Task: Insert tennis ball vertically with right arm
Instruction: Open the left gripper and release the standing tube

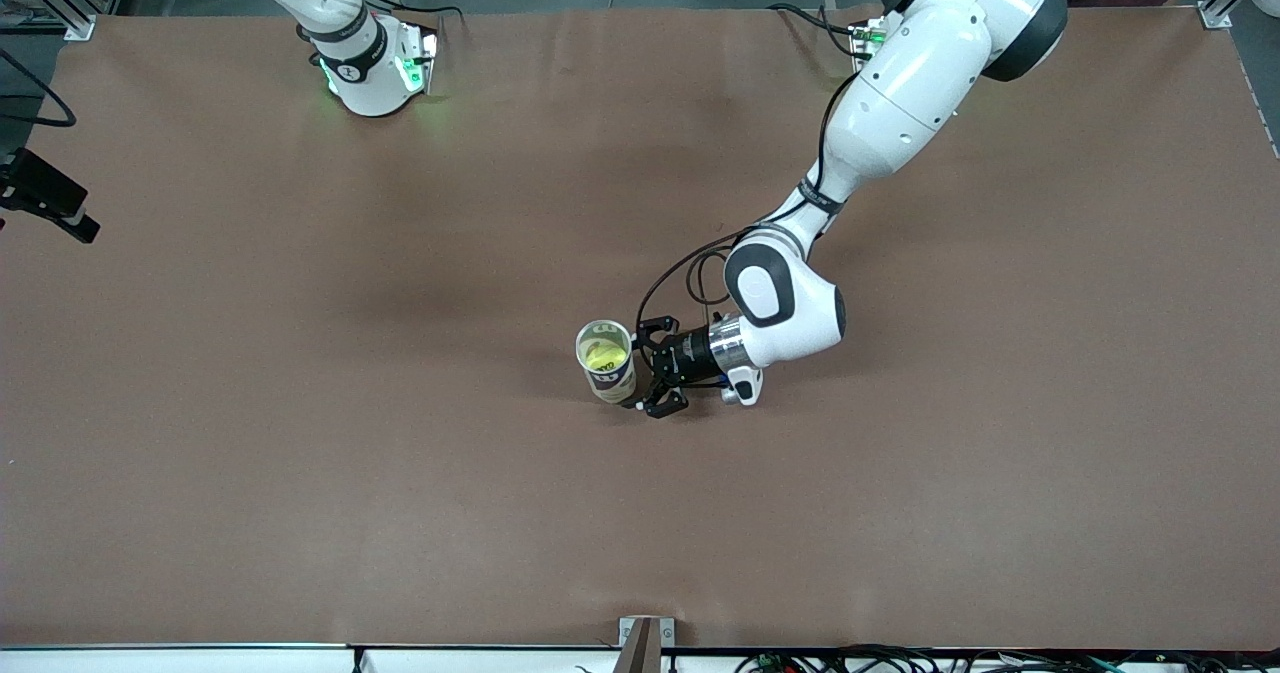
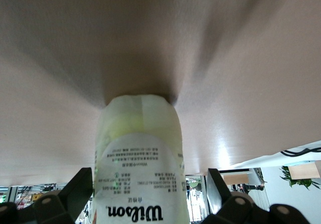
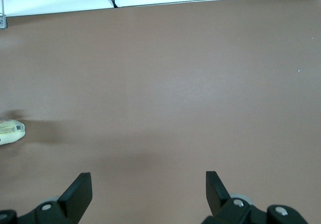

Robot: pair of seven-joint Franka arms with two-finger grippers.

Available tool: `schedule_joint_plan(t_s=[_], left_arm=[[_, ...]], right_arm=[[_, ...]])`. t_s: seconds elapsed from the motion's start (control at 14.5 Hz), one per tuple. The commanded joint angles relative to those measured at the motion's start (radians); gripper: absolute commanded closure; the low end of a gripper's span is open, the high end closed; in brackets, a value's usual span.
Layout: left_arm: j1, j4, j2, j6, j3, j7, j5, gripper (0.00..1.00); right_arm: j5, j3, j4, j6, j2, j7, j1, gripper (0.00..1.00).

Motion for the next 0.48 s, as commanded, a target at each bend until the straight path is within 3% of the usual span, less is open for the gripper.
schedule_joint_plan(t_s=[0.0, 0.41], left_arm=[[0.018, -0.064, -0.038, -0.009, -0.006, 0.047, -0.016, 0.00], [0.050, -0.118, -0.067, -0.051, -0.005, 0.067, -0.016, 0.00]], right_arm=[[-0.017, 0.011, 0.018, -0.008, 0.009, 0.001, -0.015, 0.00], [-0.017, 0.011, 0.015, -0.013, 0.011, -0.003, -0.015, 0.00]])
